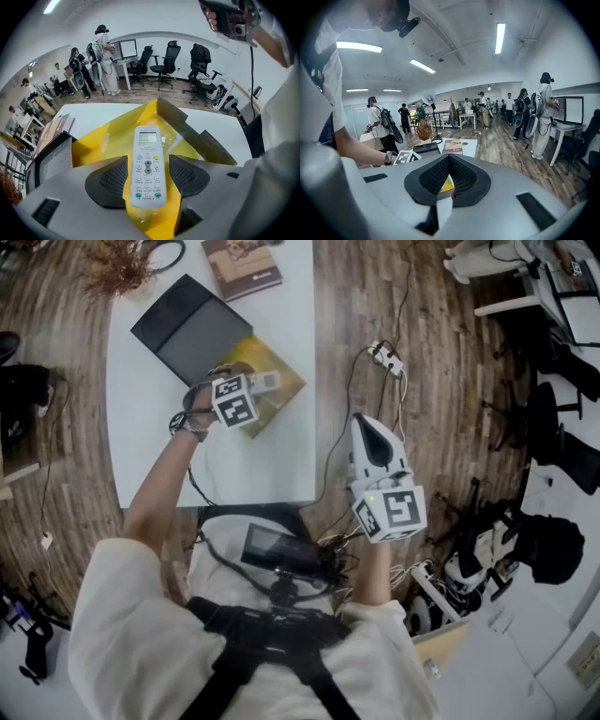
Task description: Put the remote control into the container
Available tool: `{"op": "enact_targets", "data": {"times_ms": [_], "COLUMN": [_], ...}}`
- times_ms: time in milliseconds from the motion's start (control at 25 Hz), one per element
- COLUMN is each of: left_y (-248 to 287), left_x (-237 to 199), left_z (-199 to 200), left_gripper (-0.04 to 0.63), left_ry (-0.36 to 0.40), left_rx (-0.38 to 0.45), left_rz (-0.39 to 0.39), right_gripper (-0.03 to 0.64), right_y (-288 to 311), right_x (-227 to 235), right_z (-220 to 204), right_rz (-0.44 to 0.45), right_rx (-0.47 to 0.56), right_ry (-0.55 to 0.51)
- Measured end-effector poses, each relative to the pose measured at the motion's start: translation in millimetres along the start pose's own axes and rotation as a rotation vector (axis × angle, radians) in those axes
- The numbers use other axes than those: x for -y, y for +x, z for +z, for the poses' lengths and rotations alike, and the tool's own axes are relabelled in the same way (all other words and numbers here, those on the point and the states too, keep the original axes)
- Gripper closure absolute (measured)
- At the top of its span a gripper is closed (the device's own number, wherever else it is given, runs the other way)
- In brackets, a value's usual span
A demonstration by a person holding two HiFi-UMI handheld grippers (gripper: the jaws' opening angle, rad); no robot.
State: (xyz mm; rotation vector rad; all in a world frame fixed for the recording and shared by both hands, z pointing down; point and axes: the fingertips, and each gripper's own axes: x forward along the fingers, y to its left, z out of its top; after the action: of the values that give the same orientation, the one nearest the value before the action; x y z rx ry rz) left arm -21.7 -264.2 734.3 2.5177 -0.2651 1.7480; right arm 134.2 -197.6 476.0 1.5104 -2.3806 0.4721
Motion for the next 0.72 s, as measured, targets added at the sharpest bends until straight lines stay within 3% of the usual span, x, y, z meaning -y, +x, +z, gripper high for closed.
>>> {"op": "enact_targets", "data": {"times_ms": [720], "left_y": [-50], "left_x": [-8], "left_z": [1], "left_gripper": [0.319], "left_ry": [-0.095], "left_rx": [0.045], "left_rz": [0.123], "right_gripper": [0.614], "right_y": [-12], "right_x": [-7], "right_z": [21], "right_rz": [0.040], "right_rx": [0.055], "right_ry": [-0.038]}}
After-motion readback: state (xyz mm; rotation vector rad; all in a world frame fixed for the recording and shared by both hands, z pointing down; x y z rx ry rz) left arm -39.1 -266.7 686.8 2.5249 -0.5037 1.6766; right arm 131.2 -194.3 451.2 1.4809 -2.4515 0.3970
